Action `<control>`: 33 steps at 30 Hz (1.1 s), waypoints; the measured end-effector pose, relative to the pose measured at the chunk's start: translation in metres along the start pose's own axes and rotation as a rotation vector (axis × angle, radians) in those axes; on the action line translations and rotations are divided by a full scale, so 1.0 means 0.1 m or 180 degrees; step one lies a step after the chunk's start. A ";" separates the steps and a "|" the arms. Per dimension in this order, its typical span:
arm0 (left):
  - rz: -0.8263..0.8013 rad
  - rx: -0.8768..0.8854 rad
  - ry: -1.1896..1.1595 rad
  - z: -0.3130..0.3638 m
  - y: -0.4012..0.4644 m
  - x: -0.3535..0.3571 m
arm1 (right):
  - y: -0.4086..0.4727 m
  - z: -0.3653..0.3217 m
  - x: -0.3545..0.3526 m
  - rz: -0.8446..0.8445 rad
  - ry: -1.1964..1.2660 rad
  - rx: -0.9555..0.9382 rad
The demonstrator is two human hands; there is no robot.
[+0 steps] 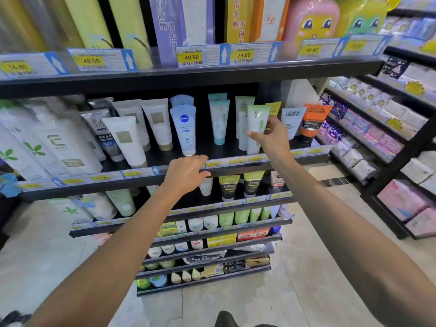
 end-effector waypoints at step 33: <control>0.0131 -0.1155 -0.0576 -0.64 -1.57 0.10 | -1.93 -0.06 1.03 -0.2094 -0.2047 -0.1051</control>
Point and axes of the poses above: each hand's wrist, its own y-axis towards the middle knuckle, its own x-axis out of the palm, z = x × y, the point moved 10 cm from there along y, towards the middle knuckle, and after that the axes turned 11 degrees about -x, right-handed, at the moved point
